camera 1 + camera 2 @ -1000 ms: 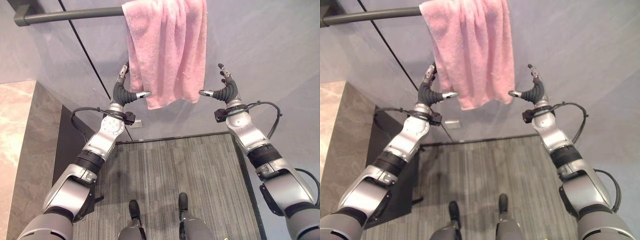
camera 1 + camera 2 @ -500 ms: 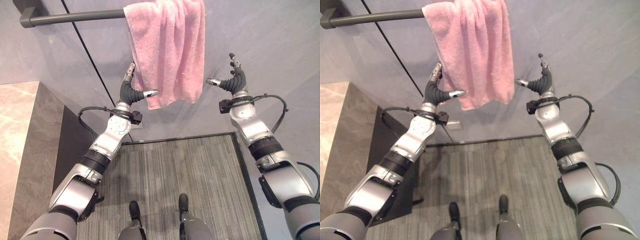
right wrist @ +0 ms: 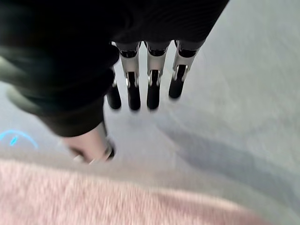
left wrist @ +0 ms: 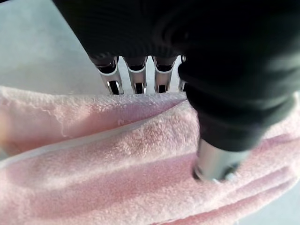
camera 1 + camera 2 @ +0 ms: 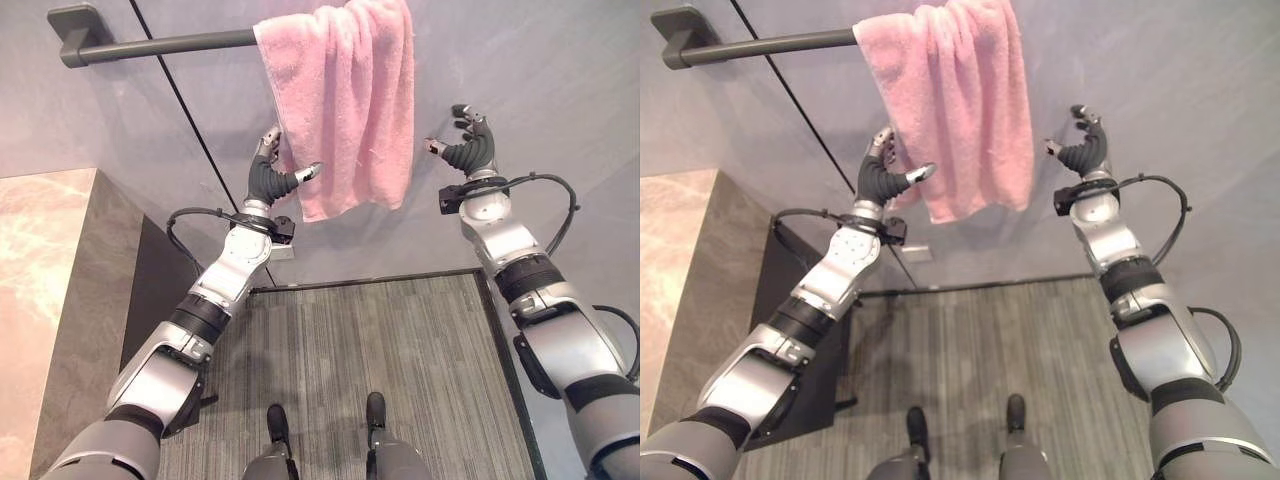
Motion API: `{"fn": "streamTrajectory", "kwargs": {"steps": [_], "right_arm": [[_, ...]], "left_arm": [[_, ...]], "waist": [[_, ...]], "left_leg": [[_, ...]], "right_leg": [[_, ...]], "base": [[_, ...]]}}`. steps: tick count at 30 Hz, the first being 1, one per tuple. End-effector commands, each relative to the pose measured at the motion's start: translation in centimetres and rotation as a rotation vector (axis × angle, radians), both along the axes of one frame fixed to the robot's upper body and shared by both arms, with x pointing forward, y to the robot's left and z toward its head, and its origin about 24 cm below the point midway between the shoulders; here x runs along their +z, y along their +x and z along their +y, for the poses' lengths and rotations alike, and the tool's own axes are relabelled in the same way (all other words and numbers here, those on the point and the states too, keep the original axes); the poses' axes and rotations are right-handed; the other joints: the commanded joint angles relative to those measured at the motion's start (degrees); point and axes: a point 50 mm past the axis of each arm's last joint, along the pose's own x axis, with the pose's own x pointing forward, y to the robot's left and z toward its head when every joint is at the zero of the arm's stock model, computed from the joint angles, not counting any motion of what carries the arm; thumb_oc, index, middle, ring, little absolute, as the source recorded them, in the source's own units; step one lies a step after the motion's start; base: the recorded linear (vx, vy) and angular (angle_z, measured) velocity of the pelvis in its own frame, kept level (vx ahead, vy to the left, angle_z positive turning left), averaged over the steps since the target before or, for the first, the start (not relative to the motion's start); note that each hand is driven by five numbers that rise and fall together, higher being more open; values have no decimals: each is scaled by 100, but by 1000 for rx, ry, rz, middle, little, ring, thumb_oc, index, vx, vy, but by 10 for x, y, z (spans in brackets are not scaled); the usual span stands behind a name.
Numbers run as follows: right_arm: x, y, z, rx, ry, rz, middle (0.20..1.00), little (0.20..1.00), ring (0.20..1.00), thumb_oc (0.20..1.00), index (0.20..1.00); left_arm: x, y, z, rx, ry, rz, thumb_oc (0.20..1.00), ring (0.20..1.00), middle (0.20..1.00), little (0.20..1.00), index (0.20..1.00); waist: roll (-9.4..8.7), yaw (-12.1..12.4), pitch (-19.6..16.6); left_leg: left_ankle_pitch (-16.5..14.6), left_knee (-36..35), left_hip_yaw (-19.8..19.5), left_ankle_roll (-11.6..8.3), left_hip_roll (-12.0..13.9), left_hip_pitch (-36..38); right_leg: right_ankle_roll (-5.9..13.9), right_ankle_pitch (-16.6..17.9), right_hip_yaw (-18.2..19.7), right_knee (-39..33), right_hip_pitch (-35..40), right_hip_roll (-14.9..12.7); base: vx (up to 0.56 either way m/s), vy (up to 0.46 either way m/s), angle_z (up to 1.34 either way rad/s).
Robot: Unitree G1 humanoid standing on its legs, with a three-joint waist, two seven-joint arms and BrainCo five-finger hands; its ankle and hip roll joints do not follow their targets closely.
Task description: Put brush and paste in cup on sink, flatten towel.
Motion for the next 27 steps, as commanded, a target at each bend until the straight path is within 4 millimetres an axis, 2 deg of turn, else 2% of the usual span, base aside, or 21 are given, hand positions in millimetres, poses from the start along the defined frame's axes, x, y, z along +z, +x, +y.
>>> {"fn": "streamTrajectory", "kwargs": {"steps": [1, 5, 11, 14, 17, 18, 21, 22, 27], "right_arm": [[57, 5, 19, 64, 23, -144, 200, 200, 200, 200, 200], [51, 4, 22, 90, 69, -139, 200, 200, 200, 200, 200], [49, 1, 24, 134, 128, -151, 200, 200, 200, 200, 200], [53, -1, 24, 147, 146, -171, 200, 200, 200, 200, 200], [71, -8, 35, 214, 161, -240, 200, 200, 200, 200, 200], [71, -8, 35, 214, 161, -240, 200, 200, 200, 200, 200], [82, -15, 44, 284, 173, -292, 200, 200, 200, 200, 200], [88, -21, 53, 354, 177, -321, 200, 200, 200, 200, 200], [91, -29, 61, 426, 161, -346, 200, 200, 200, 200, 200]], "left_arm": [[36, 4, 6, 3, -9, -125, 200, 200, 200, 200, 200], [33, 4, 9, 4, -12, -114, 200, 200, 200, 200, 200], [24, 1, 24, 24, -7, -85, 200, 200, 200, 200, 200], [26, 1, 28, 31, -9, -93, 200, 200, 200, 200, 200], [37, -2, 30, 27, -5, -135, 200, 200, 200, 200, 200], [37, -2, 30, 28, -5, -135, 200, 200, 200, 200, 200], [44, -6, 35, 29, -3, -165, 200, 200, 200, 200, 200], [48, -8, 39, 36, -7, -187, 200, 200, 200, 200, 200], [55, -14, 44, 37, -12, -224, 200, 200, 200, 200, 200]], "waist": [[-283, 93, 39], [-291, 105, 36], [-325, 147, 9], [-355, 165, -22], [-423, 184, -35], [-425, 183, -35], [-472, 196, -29], [-512, 200, -28], [-571, 196, -22]], "left_leg": [[4, 5, 94, -324, 228, 444], [0, 5, 86, -323, 225, 451], [-107, 5, 60, -285, 200, 554], [-149, 5, 42, -272, 186, 613], [-169, 5, 19, -260, 181, 607], [-169, 5, 20, -259, 181, 606], [-172, 5, 29, -248, 181, 586], [-171, 5, 37, -244, 184, 572], [-173, 5, 47, -233, 182, 545]], "right_leg": [[257, 247, 390, -16, -78, -225], [256, 245, 376, -16, -60, -226], [252, 196, 328, -16, 79, -252], [257, 181, 307, -16, 161, -266], [262, 192, 280, -16, 160, -268], [262, 192, 281, -16, 159, -269], [267, 227, 272, -16, 124, -277], [270, 239, 280, -16, 106, -277], [275, 254, 292, -16, 63, -277]], "base": [[0, 0, 0], [0, 0, 0], [0, 0, 0], [-1, 17, 5], [-22, 16, 5], [-19, 15, 9], [-20, 16, 11], [-16, 20, 4], [0, 0, 0]]}}
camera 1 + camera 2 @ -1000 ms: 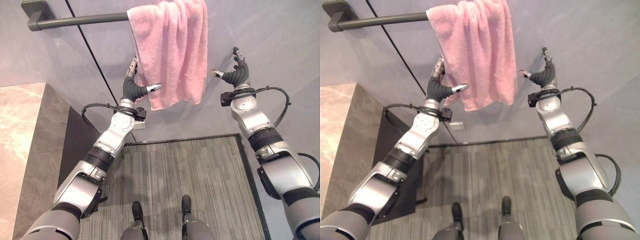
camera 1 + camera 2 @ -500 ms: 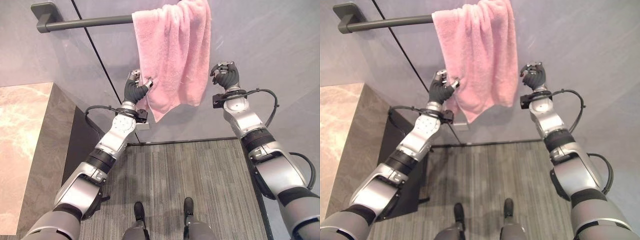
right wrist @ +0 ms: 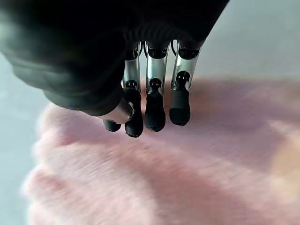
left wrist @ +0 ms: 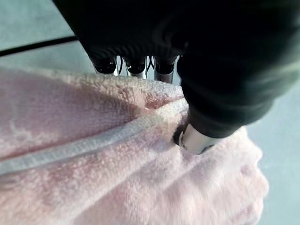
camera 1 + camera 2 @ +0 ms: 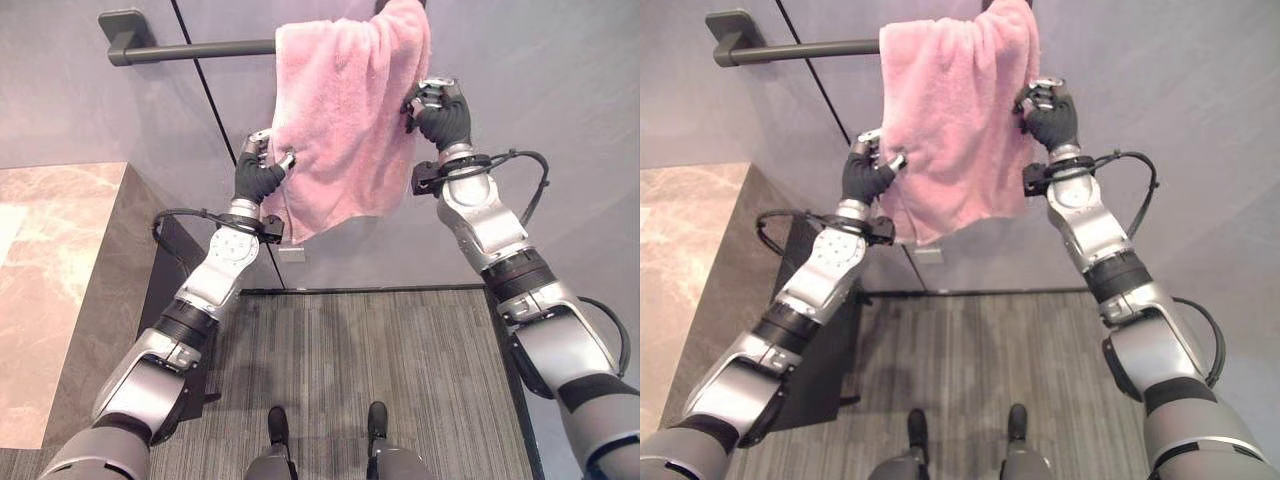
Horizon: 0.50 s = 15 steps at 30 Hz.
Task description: Put brush and paste in cup on sink, flatten towel.
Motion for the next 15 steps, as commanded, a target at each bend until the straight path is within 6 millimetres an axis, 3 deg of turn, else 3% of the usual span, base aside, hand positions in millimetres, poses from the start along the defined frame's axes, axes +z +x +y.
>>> {"fn": "streamTrajectory", "kwargs": {"steps": [1, 2, 3, 4, 15], "right_arm": [[36, -8, 3, 52, -22, -147, 200, 200, 200, 200, 200], [35, -6, 1, 22, -70, -138, 558, 558, 558, 558, 558], [35, -6, 1, 22, -70, -139, 649, 649, 649, 649, 649], [34, -5, -1, 0, -95, -135, 1000, 1000, 1000, 1000, 1000], [7, 18, -40, -258, -104, 45, 1000, 1000, 1000, 1000, 1000]], "left_arm": [[40, -4, 22, 35, 13, -163, 200, 200, 200, 200, 200], [41, -4, 23, 37, 17, -168, 200, 200, 200, 200, 200], [41, -4, 23, 37, 16, -168, 200, 200, 200, 200, 200], [41, -5, 24, 41, 17, -168, 200, 200, 200, 200, 200], [43, -6, 30, 79, 26, -175, 200, 200, 200, 200, 200]], "waist": [[-517, 107, -43], [-529, 111, -43], [-528, 109, -43], [-534, 110, -44], [-521, 106, 19]], "left_leg": [[-218, 5, 237, -169, 114, 461], [-213, 5, 238, -168, 112, 454], [-213, 5, 238, -167, 112, 453], [-212, 5, 241, -167, 112, 452], [-202, 5, 245, -156, 110, 400]], "right_leg": [[312, 280, 491, -17, -149, -349], [308, 283, 489, -17, -155, -353], [308, 283, 489, -17, -156, -353], [307, 287, 491, -17, -154, -356], [306, 321, 500, -17, -223, -343]], "base": [[0, 0, 0], [0, 0, 0], [0, 0, 0], [0, 0, 0], [0, 0, 0]]}}
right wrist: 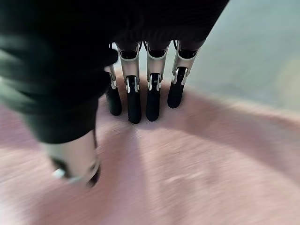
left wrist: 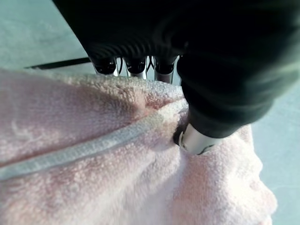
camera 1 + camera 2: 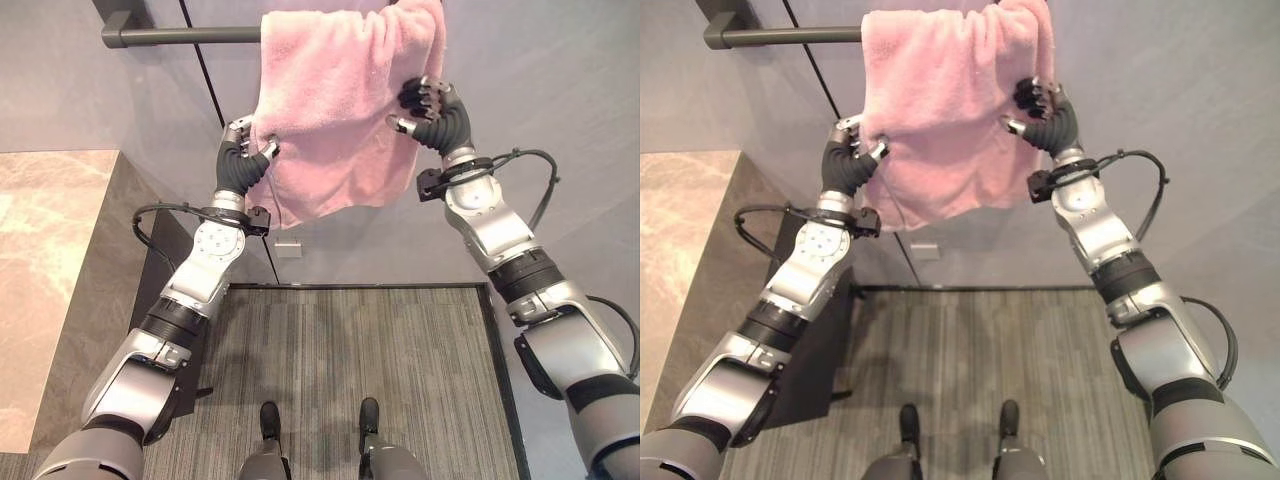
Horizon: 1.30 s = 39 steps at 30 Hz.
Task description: Put brush and paste in cup on sink, flatten towel.
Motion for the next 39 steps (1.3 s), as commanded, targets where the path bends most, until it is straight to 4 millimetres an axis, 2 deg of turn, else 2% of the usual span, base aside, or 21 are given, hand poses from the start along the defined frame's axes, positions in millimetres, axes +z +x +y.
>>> {"fn": "streamTrajectory", "kwargs": {"steps": [1, 2, 5, 8, 16, 17, 18, 19, 20, 28, 35, 37, 39], "right_arm": [[39, 5, -7, -64, 48, -92, 1000, 1000, 1000, 1000, 1000], [37, 8, -14, -112, 58, -64, 1000, 1000, 1000, 1000, 1000], [33, 14, -17, -142, 81, -11, 1000, 1000, 1000, 1000, 1000], [41, 19, -3, -100, 94, 2, 1000, 1000, 1000, 1000, 1000], [53, 20, 13, -25, 172, -10, 1000, 1000, 1000, 1000, 1000], [57, 17, 22, 46, 220, -33, 1000, 1000, 1000, 1000, 1000], [58, 13, 30, 109, 265, -49, 849, 849, 849, 849, 849], [58, 13, 30, 120, 279, -50, 454, 454, 454, 454, 454], [59, 11, 32, 139, 277, -58, 200, 200, 200, 200, 200], [55, 5, 44, 246, 378, -59, 200, 200, 200, 200, 200], [49, 0, 47, 295, 435, -71, 200, 200, 200, 200, 200], [51, -4, 49, 320, 437, -89, 200, 200, 200, 200, 200], [65, -18, 52, 378, 426, -179, 200, 200, 200, 200, 200]], "left_arm": [[35, -5, 18, 41, 14, -145, 200, 200, 200, 200, 200], [35, -6, 18, 41, 10, -146, 200, 200, 200, 200, 200], [36, -6, 18, 36, 12, -146, 200, 200, 200, 200, 200], [39, -6, 16, 26, 12, -155, 200, 200, 200, 200, 200], [36, -6, 16, 13, 11, -146, 200, 200, 200, 200, 200], [32, -7, 17, 14, 12, -133, 200, 200, 200, 200, 200], [27, -6, 20, 23, 19, -111, 200, 200, 200, 200, 200], [26, -6, 20, 25, 20, -107, 200, 200, 200, 200, 200], [26, -7, 21, 25, 22, -105, 200, 200, 200, 200, 200], [15, -8, 24, 20, 12, -64, 200, 200, 200, 200, 200], [11, -9, 28, 27, -1, -51, 200, 200, 200, 200, 200], [13, -10, 32, 38, 0, -58, 200, 200, 200, 200, 200], [26, -16, 39, 62, 6, -119, 200, 200, 200, 200, 200]], "waist": [[-357, 101, 3], [-344, 113, 18], [-332, 133, 30], [-326, 160, 44], [-346, 226, 48], [-382, 228, 55], [-431, 212, 51], [-444, 211, 51], [-458, 212, 53], [-497, 196, 62], [-496, 187, 68], [-498, 185, 71], [-486, 182, 57]], "left_leg": [[-194, 5, 240, -159, 115, 466], [-178, 5, 240, -166, 123, 446], [-161, 5, 235, -174, 125, 404], [-141, 5, 214, -175, 129, 353], [-121, 5, 170, -176, 128, 316], [-124, 5, 162, -173, 135, 322], [-148, 5, 180, -167, 139, 361], [-156, 5, 185, -164, 141, 373], [-165, 5, 194, -161, 146, 384], [-205, 5, 260, -131, 131, 444], [-217, 5, 283, -121, 134, 470], [-223, 5, 293, -123, 138, 481], [-231, 5, 307, -125, 150, 499]], "right_leg": [[302, 331, 493, -16, -164, -343], [301, 337, 494, -16, -182, -347], [298, 340, 492, -16, -220, -334], [291, 340, 490, -16, -256, -335], [269, 314, 483, -16, -262, -323], [265, 309, 475, -16, -246, -313], [260, 298, 476, -16, -219, -304], [258, 298, 486, -16, -216, -301], [259, 301, 487, -16, -216, -298], [261, 304, 537, -16, -214, -296], [259, 300, 550, -16, -219, -294], [260, 297, 562, -16, -209, -293], [264, 291, 569, -16, -198, -290]], "base": [[0, 0, 0], [0, 0, 0], [0, 0, 0], [0, 0, 0], [2, -1, 0], [49, -13, 0], [44, -18, -2], [0, 0, 0], [3, -2, -4], [0, 0, 0], [0, 0, 0], [0, 0, 0], [0, 0, 0]]}}
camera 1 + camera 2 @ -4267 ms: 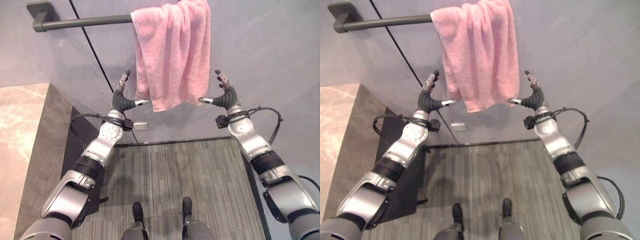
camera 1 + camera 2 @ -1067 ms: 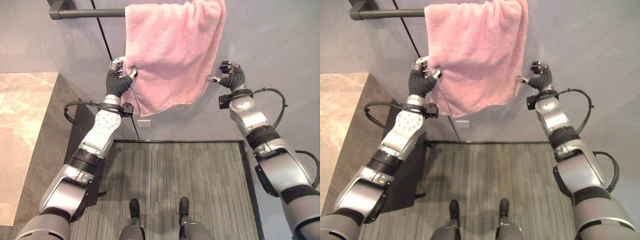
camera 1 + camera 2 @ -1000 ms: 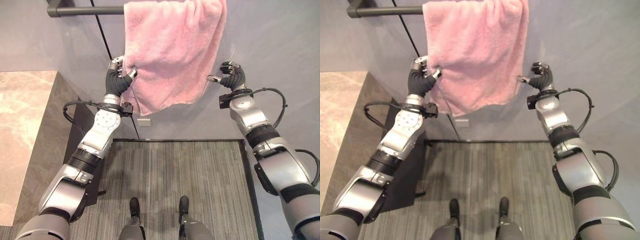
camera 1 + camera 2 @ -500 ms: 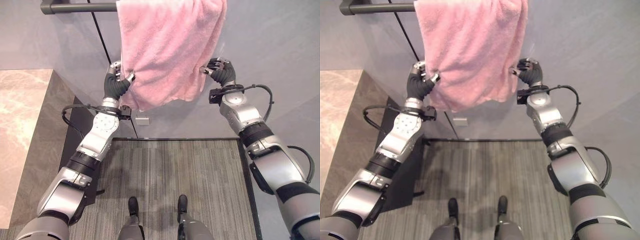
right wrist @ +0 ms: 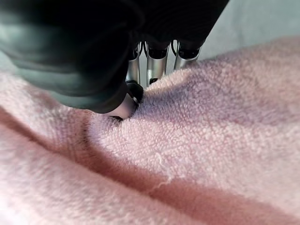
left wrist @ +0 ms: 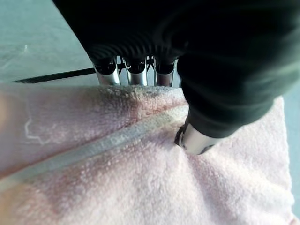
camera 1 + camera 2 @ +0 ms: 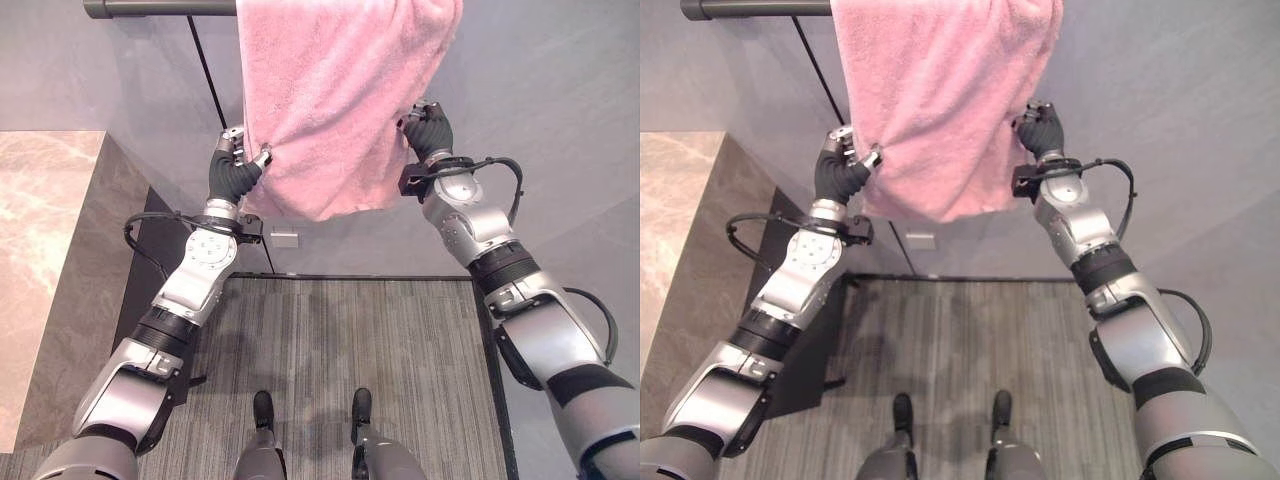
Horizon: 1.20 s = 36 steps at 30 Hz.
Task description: Put brush and paste in cup on sink, flatten towel.
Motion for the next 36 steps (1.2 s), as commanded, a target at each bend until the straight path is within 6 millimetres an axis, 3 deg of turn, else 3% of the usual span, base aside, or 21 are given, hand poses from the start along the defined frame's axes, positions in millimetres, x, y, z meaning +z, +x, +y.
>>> {"fn": "streamTrajectory", "kwargs": {"steps": [1, 4, 10, 13, 14, 16, 18, 19, 21, 25, 36], "right_arm": [[50, -17, 8, 74, 75, -242, 200, 200, 200, 200, 200], [71, -45, 10, 125, 107, -432, 200, 200, 200, 200, 200], [68, -71, 16, 176, 110, -556, 200, 200, 200, 200, 200], [40, -68, 23, 179, 46, -486, 200, 200, 200, 200, 200], [40, -68, 23, 179, 46, -485, 200, 200, 200, 200, 200], [5, -53, 27, 156, -5, -324, 200, 200, 200, 200, 200], [-1, -51, 29, 154, -11, -292, 200, 200, 200, 200, 200], [-14, -46, 34, 151, -33, -237, 200, 200, 200, 200, 200], [-24, -40, 37, 142, -31, -173, 200, 200, 200, 200, 200], [-18, -42, 41, 154, -40, -193, 200, 200, 200, 200, 200], [25, -63, 48, 208, -1, -401, 200, 200, 200, 200, 200]], "left_arm": [[34, -10, 29, 72, 25, -144, 200, 200, 200, 200, 200], [59, -33, 45, 125, -11, -310, 200, 200, 200, 200, 200], [57, -53, 63, 182, -76, -380, 200, 200, 200, 200, 200], [28, -47, 64, 173, -107, -261, 200, 200, 200, 200, 200], [28, -47, 64, 172, -108, -260, 200, 200, 200, 200, 200], [0, -32, 65, 199, -29, -101, 200, 200, 200, 200, 200], [-3, -29, 64, 202, -16, -80, 200, 200, 200, 200, 200], [-18, -22, 65, 224, -11, -7, 200, 200, 200, 200, 200], [-26, -15, 65, 240, -2, 48, 200, 200, 200, 200, 200], [-21, -13, 67, 256, -10, 40, 200, 200, 200, 200, 200], [31, -29, 69, 262, -90, -214, 200, 200, 200, 200, 200]], "waist": [[-325, 101, -56], [-313, 107, -82], [-309, 116, -143], [-280, 120, -149], [-279, 121, -154], [-247, 136, -154], [-242, 140, -153], [-232, 145, -160], [-225, 151, -178], [-233, 156, -219], [-276, 165, -384]], "left_leg": [[-261, 4, 288, -99, 89, 681], [-300, 4, 291, -94, 83, 718], [-344, 4, 325, -96, 88, 778], [-332, 4, 334, -97, 83, 789], [-332, 4, 332, -97, 83, 789], [-299, 4, 300, -101, 84, 780], [-293, 4, 284, -101, 84, 778], [-280, 4, 261, -101, 86, 778], [-270, 4, 228, -95, 77, 780], [-281, 4, 203, -92, 66, 789], [-335, 4, 152, -96, 40, 884]], "right_leg": [[287, 277, 546, -17, 1, -371], [300, 251, 556, -17, 22, -371], [306, 225, 582, -17, 64, -377], [299, 228, 568, -17, 89, -378], [299, 227, 565, -17, 91, -378], [280, 238, 515, -17, 137, -388], [275, 240, 495, -17, 153, -392], [271, 242, 470, -17, 174, -398], [263, 245, 429, -17, 213, -406], [266, 252, 393, -17, 236, -425], [279, 211, 336, -17, 392, -454]], "base": [[0, 0, 0], [17, -8, -4], [-3, -1, 2], [-12, -3, 0], [0, 0, 0], [-35, -10, -2], [-15, -8, -1], [0, 0, 0], [-22, 1, 5], [-4, 1, 1], [3, 6, 4]]}}
